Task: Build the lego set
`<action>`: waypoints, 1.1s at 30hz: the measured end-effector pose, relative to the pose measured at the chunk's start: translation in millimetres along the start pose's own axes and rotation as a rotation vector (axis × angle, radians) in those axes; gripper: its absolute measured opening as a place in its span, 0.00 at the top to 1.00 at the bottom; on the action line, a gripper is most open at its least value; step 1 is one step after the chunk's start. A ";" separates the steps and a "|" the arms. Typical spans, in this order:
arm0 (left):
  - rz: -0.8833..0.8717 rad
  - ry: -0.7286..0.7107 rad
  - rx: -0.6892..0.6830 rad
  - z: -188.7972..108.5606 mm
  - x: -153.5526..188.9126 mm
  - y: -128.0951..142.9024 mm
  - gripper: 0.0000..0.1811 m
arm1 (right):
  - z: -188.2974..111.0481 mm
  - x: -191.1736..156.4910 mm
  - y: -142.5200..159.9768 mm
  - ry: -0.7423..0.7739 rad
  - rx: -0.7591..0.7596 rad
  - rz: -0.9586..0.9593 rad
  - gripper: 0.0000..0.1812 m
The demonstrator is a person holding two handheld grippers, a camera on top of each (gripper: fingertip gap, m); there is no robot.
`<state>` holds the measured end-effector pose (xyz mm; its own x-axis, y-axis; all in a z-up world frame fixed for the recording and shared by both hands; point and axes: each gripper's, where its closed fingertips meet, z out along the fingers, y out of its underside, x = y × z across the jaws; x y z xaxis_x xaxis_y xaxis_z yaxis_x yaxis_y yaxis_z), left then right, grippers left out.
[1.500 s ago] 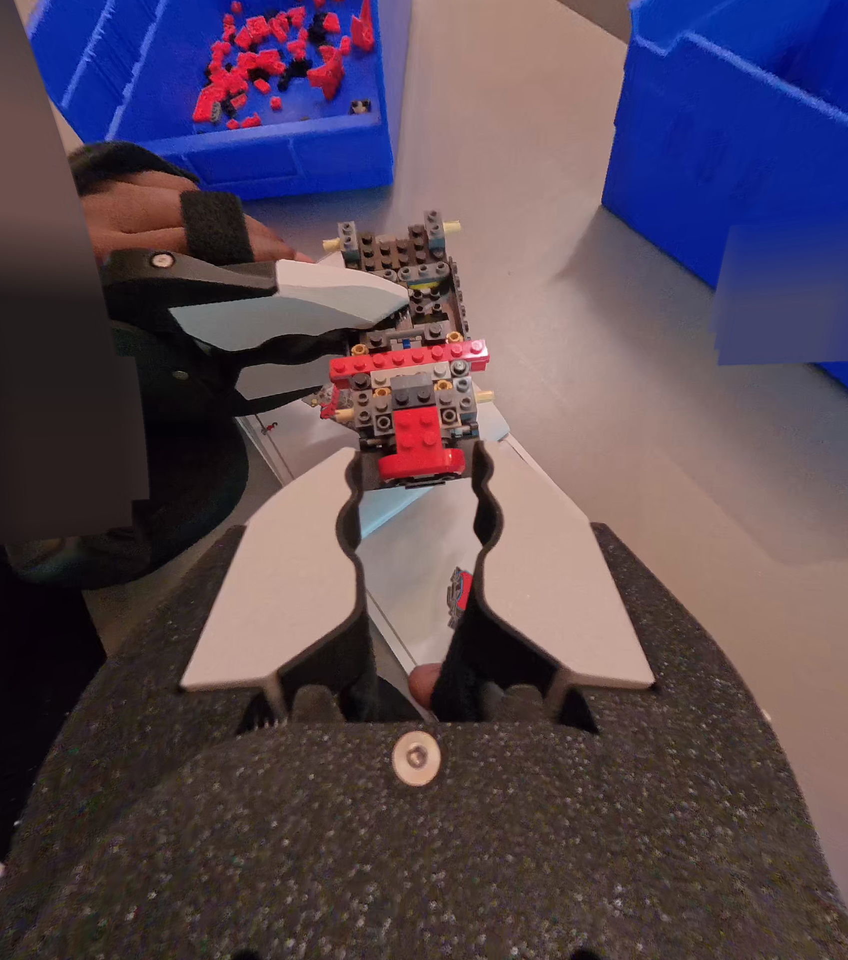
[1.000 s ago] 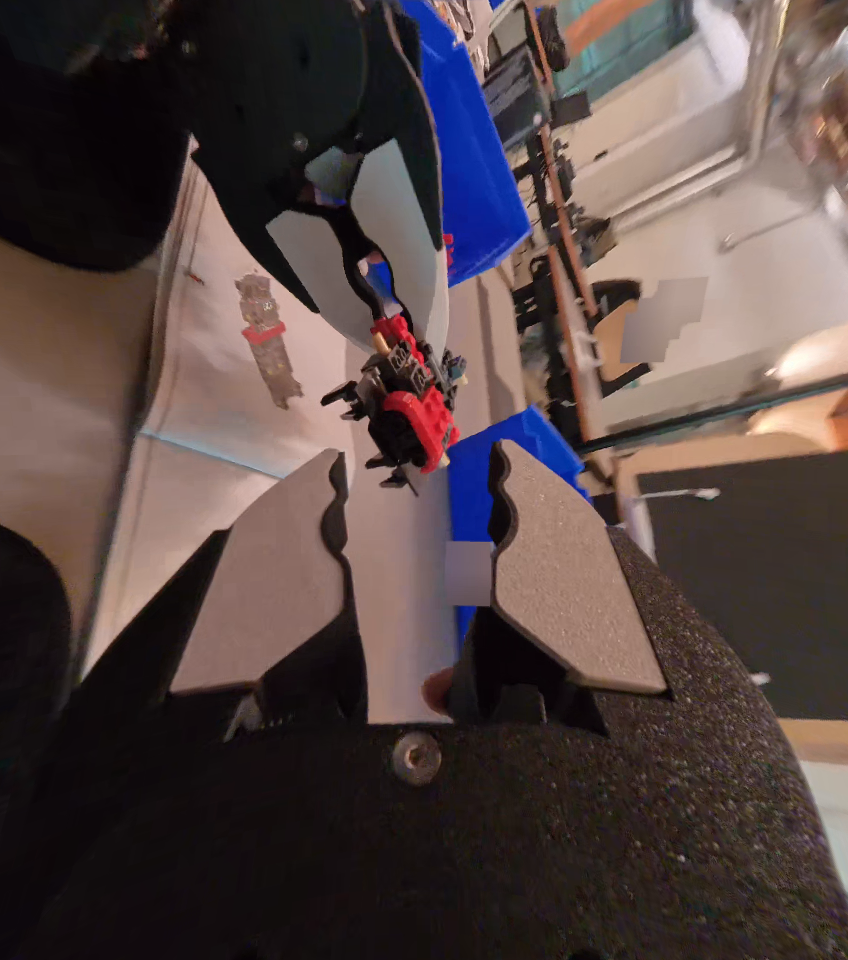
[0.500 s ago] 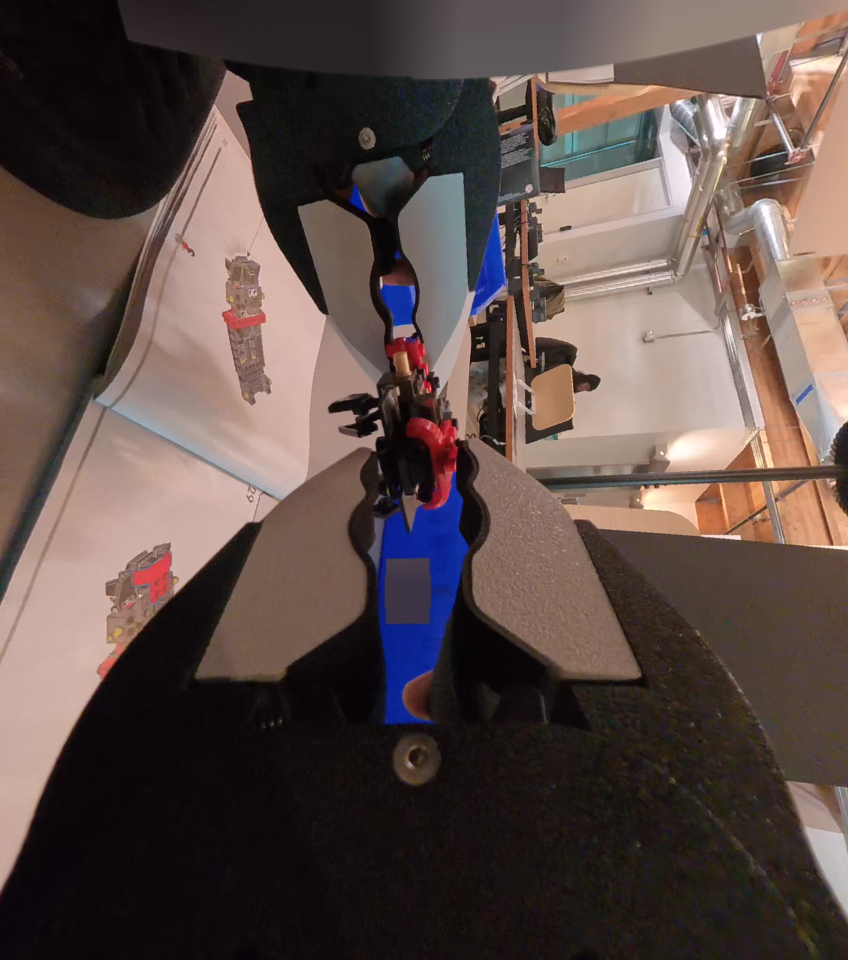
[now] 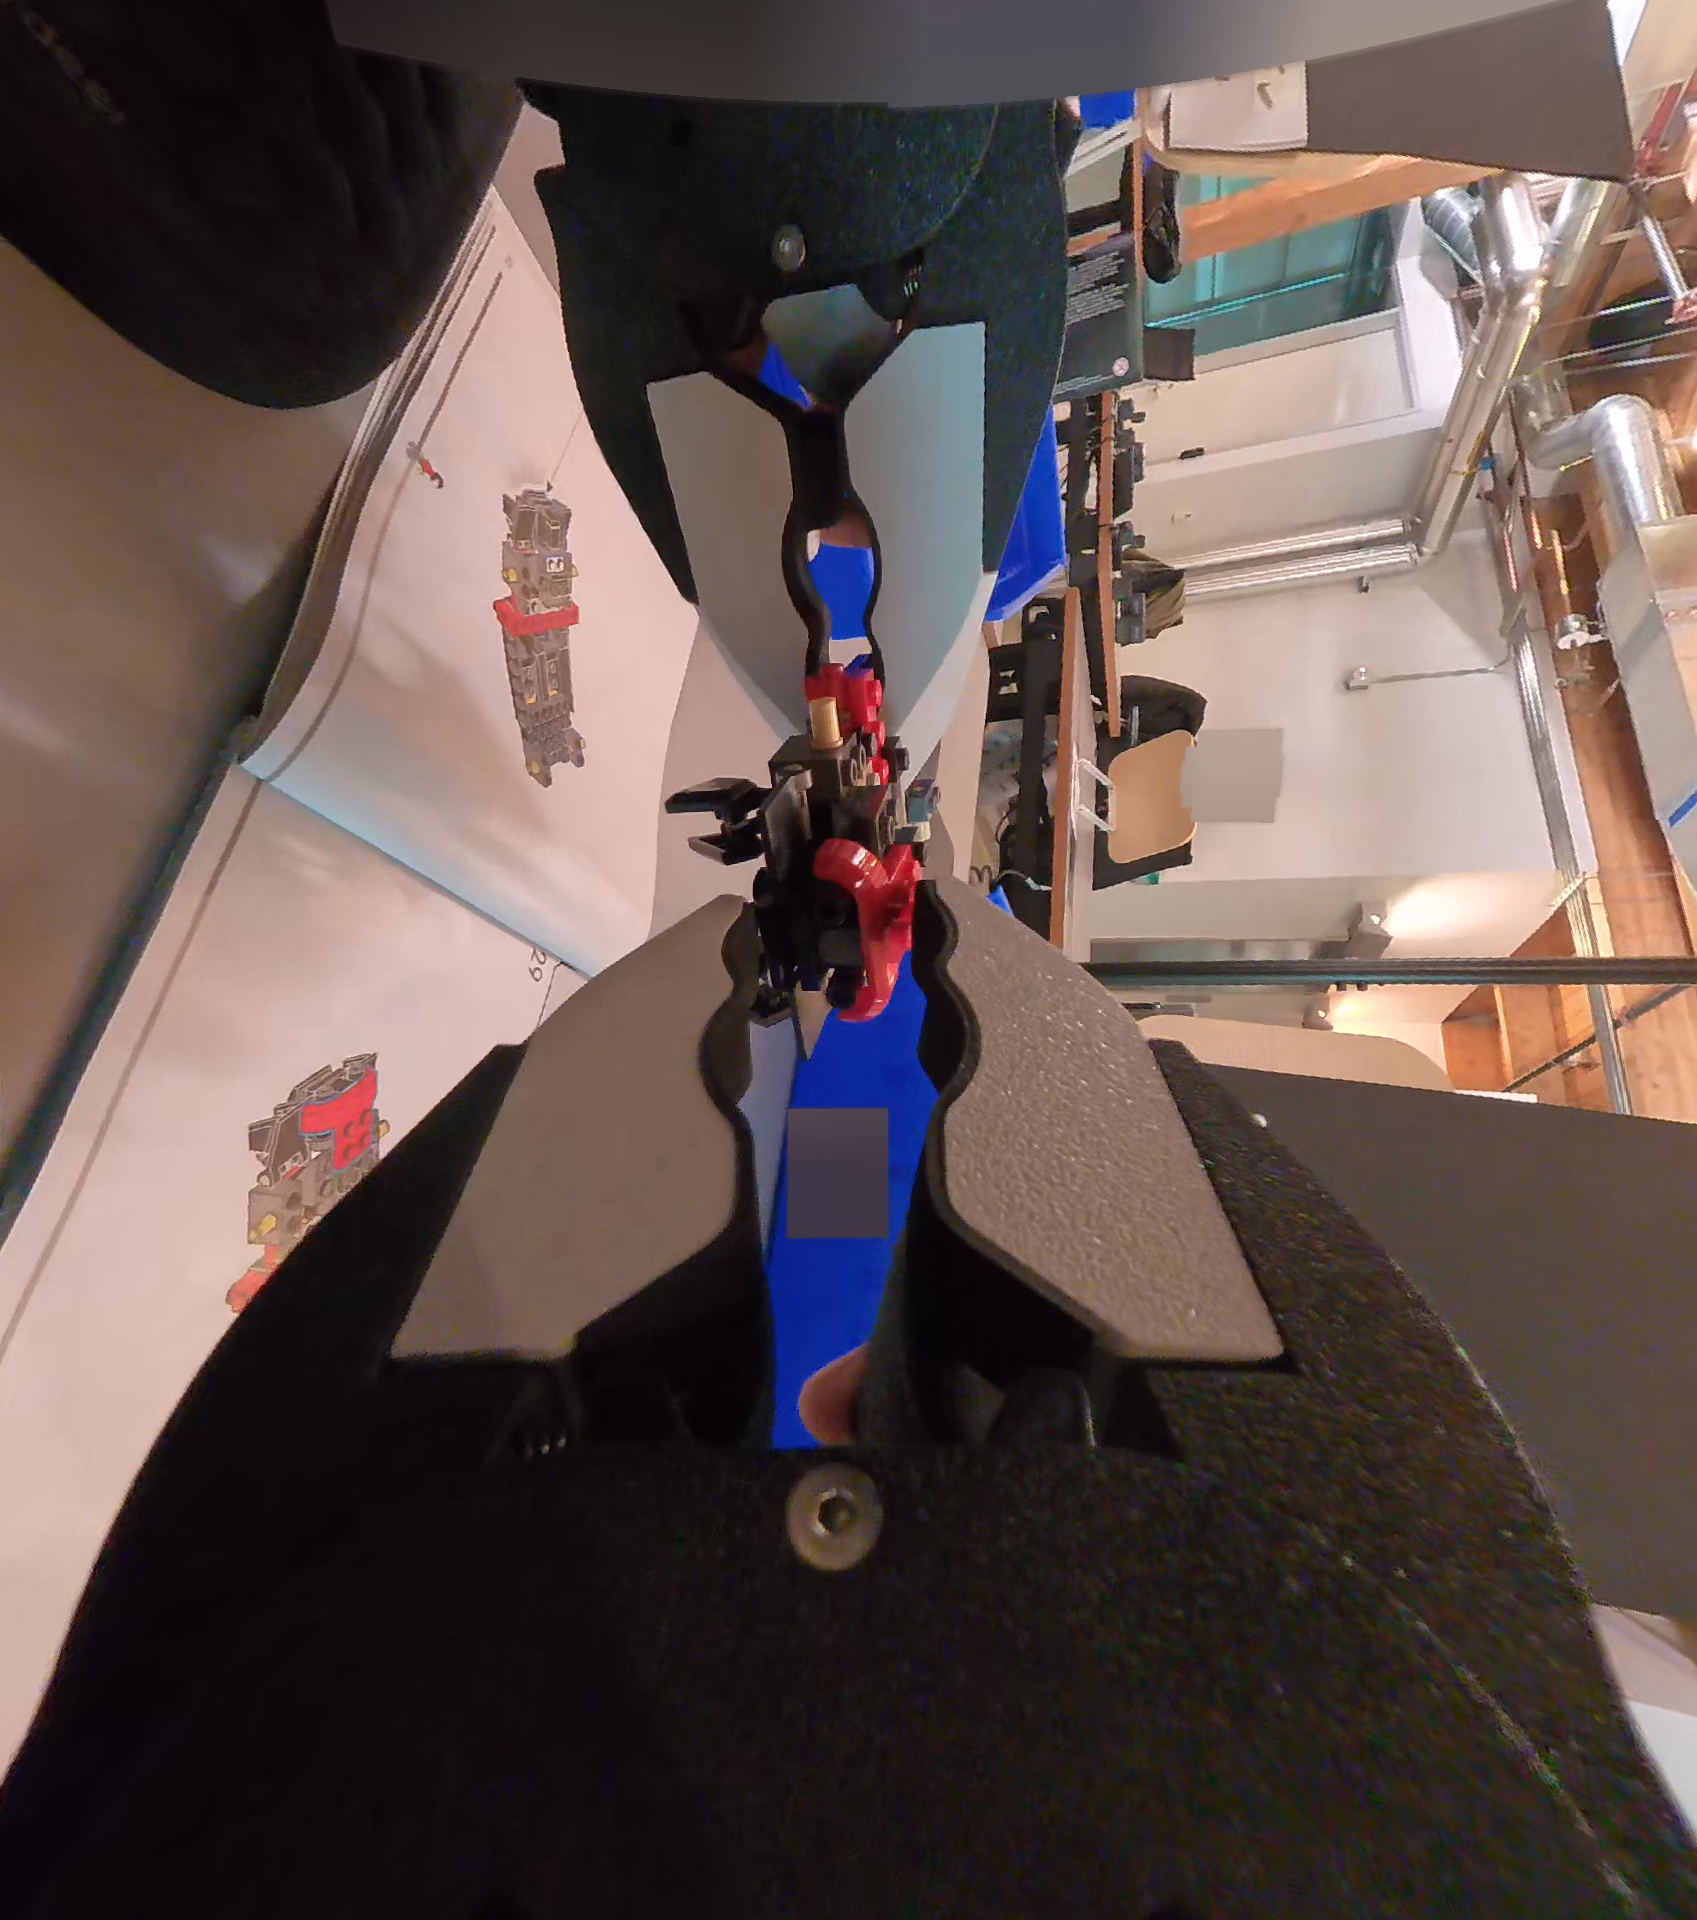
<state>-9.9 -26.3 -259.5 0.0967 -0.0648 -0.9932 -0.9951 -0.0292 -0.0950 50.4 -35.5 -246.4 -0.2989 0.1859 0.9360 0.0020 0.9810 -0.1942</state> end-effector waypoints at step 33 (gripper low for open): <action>-0.062 0.058 0.005 4.0 11.2 -2.4 0.95 | 0.5 -7.6 7.6 -0.023 -0.006 0.027 0.84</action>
<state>-6.6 -23.0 -270.7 0.1589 -0.1211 -0.9798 -0.9872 -0.0295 -0.1565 52.2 -29.5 -255.1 -0.3207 0.2111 0.9234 0.0156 0.9759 -0.2177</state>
